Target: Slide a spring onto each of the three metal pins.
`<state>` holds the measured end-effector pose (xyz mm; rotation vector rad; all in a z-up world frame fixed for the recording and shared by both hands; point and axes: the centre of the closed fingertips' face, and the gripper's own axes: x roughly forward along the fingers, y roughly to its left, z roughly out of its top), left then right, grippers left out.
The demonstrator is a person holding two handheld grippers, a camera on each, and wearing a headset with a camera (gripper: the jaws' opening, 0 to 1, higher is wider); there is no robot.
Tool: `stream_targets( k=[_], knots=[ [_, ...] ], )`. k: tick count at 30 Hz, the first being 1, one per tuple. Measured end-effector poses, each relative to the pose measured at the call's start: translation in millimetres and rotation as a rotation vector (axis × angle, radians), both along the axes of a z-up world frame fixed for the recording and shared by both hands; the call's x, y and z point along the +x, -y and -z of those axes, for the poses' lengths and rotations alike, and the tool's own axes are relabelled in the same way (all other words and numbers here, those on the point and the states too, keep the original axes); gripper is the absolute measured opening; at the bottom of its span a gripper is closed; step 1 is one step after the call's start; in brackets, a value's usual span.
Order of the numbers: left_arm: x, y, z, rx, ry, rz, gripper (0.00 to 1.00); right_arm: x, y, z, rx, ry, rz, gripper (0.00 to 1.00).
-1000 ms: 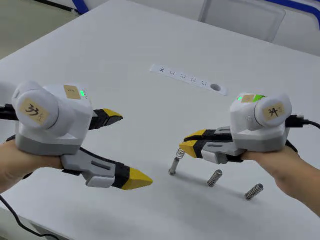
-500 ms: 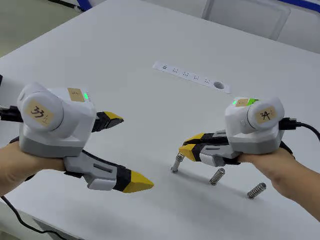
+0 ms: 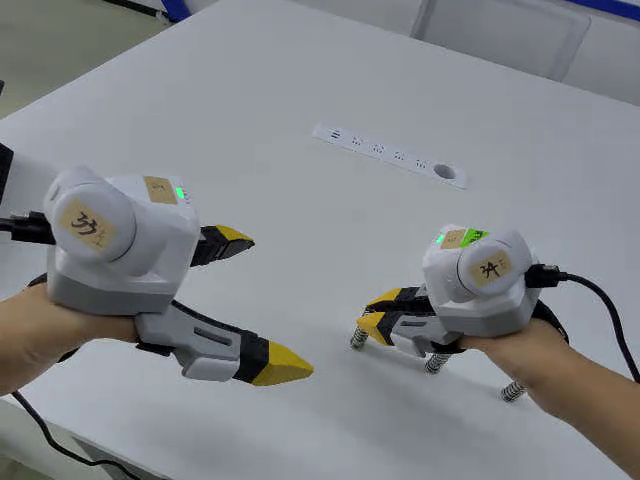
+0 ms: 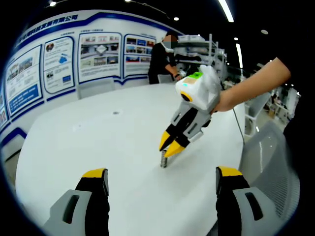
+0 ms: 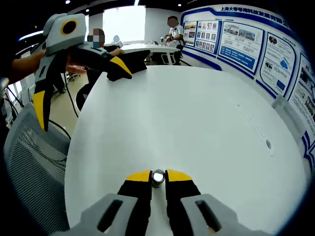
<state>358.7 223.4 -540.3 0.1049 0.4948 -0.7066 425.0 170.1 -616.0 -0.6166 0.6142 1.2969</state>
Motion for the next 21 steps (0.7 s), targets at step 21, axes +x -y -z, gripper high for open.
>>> stream_targets(
  k=[21],
  knots=[
    [-2.0, 2.3, 2.4, 0.001, -0.007, 0.011, 0.91, 1.9, 0.9, 5.8, -0.02, 0.007, -0.009, 0.12]
  ],
)
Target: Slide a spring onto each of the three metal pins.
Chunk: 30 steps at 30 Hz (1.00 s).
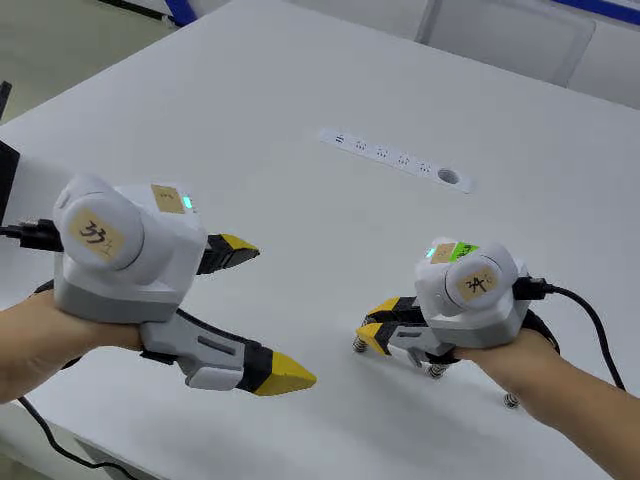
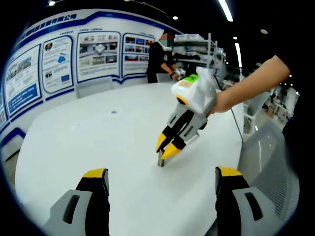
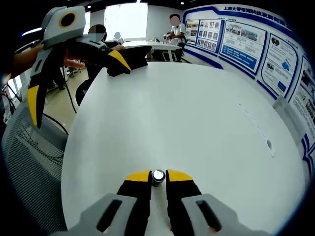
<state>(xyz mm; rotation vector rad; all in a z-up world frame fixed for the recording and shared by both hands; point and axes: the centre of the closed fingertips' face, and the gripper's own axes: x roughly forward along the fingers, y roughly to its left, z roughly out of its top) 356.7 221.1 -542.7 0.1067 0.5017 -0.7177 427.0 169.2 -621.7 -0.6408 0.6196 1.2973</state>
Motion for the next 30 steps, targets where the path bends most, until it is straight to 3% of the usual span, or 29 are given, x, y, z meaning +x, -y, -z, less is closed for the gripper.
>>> stream_targets(
  k=[7, 9, 11, 15, 23, 27, 30],
  knots=[
    [-2.9, 1.7, 2.0, 0.009, -0.015, 0.005, 0.91, -2.8, 1.4, -10.8, 0.027, -0.016, 0.0, 0.17],
    [-3.4, 1.6, 1.9, 0.029, -0.02, 0.016, 0.91, -2.1, 2.8, -17.2, 0.036, -0.01, -0.002, 0.18],
    [-2.0, 1.5, -1.8, 0.044, -0.013, 0.026, 0.91, -0.9, 4.1, -28.6, 0.059, -0.002, 0.004, 0.19],
    [5.2, 1.7, -12.7, 0.03, 0.008, 0.017, 0.91, 2.0, 10.7, -51.9, 0.104, 0.008, 0.015, 0.21],
    [11.6, 14.8, -25.9, 0.019, 0.03, 0.036, 0.9, 8.1, 45.9, -91.2, 0.16, 0.048, 0.054, 0.23],
    [12.8, 21.2, -24.7, 0.018, 0.026, 0.048, 0.9, 6.3, 66.0, -97.4, 0.16, 0.058, 0.068, 0.25],
    [11.4, 24.3, -22.0, 0.043, 0.018, 0.069, 0.91, 3.6, 83.0, -101.9, 0.16, 0.065, 0.083, 0.27]
  ],
)
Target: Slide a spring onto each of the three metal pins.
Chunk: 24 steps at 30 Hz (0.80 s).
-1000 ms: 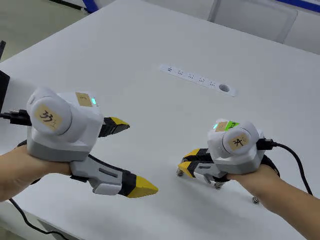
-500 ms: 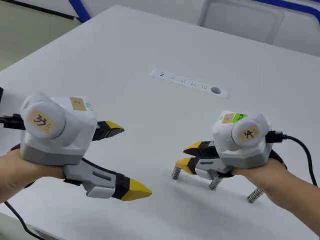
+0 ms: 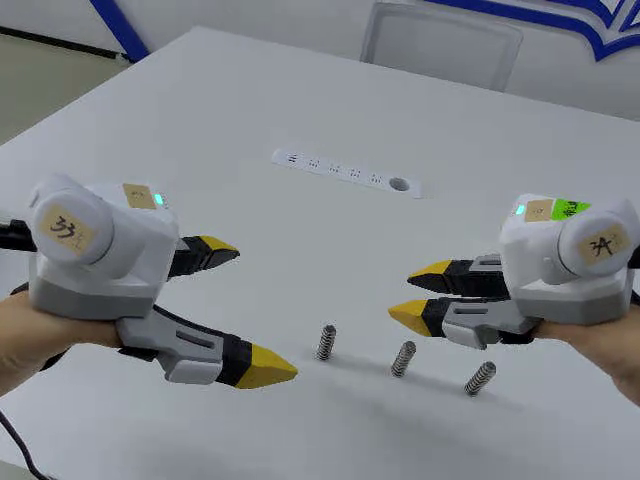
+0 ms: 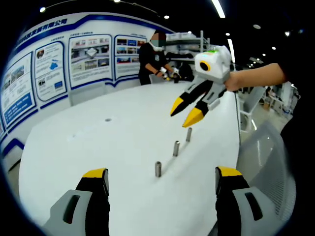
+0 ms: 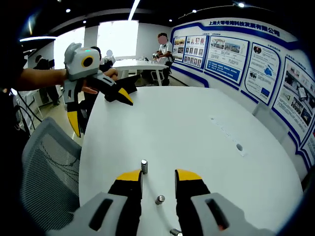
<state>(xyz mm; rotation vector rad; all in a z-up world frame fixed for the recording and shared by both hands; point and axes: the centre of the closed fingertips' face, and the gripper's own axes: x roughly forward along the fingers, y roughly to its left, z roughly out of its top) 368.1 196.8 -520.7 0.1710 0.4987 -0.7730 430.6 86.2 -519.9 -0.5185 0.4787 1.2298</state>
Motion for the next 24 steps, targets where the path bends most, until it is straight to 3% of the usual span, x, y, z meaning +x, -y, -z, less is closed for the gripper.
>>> stream_targets(
  k=[7, 16, 24],
  knots=[
    [1.8, 1.1, -4.0, 0.021, 0.003, 0.012, 0.92, -7.1, 41.1, -2.5, -0.017, 0.011, 0.046, 0.29],
    [3.8, 7.2, -9.2, 0.026, 0.015, 0.026, 0.93, -15.0, 81.1, -9.1, 0.065, -0.033, 0.147, 0.32],
    [7.1, 8.6, -12.7, 0.025, 0.023, 0.025, 0.94, -21.2, 107.3, -11.6, 0.093, -0.048, 0.189, 0.4]
  ],
)
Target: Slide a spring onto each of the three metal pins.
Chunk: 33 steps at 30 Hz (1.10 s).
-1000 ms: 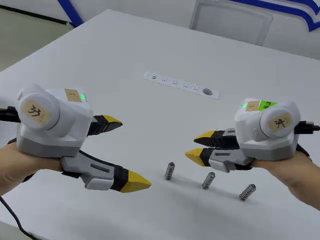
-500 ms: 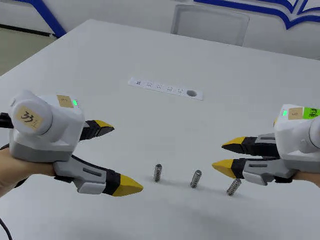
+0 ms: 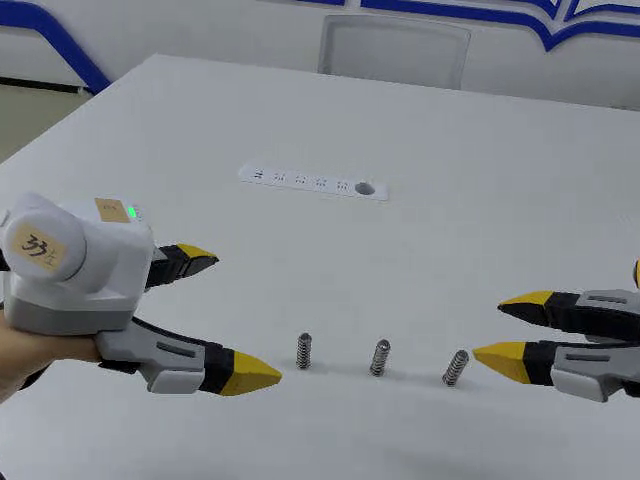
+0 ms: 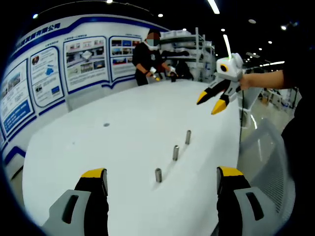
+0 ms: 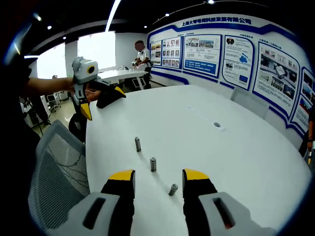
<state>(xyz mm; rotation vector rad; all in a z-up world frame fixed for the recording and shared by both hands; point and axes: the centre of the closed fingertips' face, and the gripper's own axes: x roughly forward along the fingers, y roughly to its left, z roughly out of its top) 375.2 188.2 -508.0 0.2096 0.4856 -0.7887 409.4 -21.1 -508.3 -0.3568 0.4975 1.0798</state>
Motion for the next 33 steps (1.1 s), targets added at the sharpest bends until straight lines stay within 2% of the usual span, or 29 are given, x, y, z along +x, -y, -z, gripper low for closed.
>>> stream_targets(
  k=[4, 7, 8, 9, 10, 15, 22, 28, 33],
  knots=[
    [0.0, 1.9, -2.3, -0.008, 0.0, 0.001, 0.96, -1.7, 7.0, -3.2, 0.034, 0.0, 0.013, 0.46],
    [-0.7, 2.9, -4.2, -0.019, -0.005, -0.005, 0.96, -7.8, 7.7, -5.1, 0.057, -0.009, -0.011, 0.54],
    [0.4, 3.6, -7.7, -0.037, 0.002, -0.015, 0.96, -9.2, 7.9, -6.0, 0.061, -0.007, -0.019, 0.55],
    [3.2, 6.6, -15.4, -0.084, 0.022, -0.026, 0.96, -11.2, 7.7, -7.5, 0.076, -0.01, -0.026, 0.56],
    [3.6, 6.5, -16.9, -0.094, 0.023, -0.03, 0.96, -12.5, 7.3, -8.4, 0.089, -0.016, -0.03, 0.57],
    [1.2, 4.3, -9.3, -0.03, 0.019, -0.013, 0.97, -13.7, 10.7, -6.9, 0.078, -0.012, -0.035, 0.69],
    [0.0, 5.6, -7.2, -0.046, 0.011, -0.027, 0.98, -13.3, 16.9, -3.4, 0.037, 0.006, -0.043, 0.75],
    [-2.7, 7.2, -3.3, -0.036, -0.003, -0.018, 0.98, -13.8, 18.1, -1.6, 0.032, -0.002, -0.04, 0.79],
    [-5.7, 8.6, 0.6, -0.022, -0.013, -0.007, 0.97, -11.0, 19.4, 0.1, 0.02, 0.016, -0.032, 0.81]
  ],
)
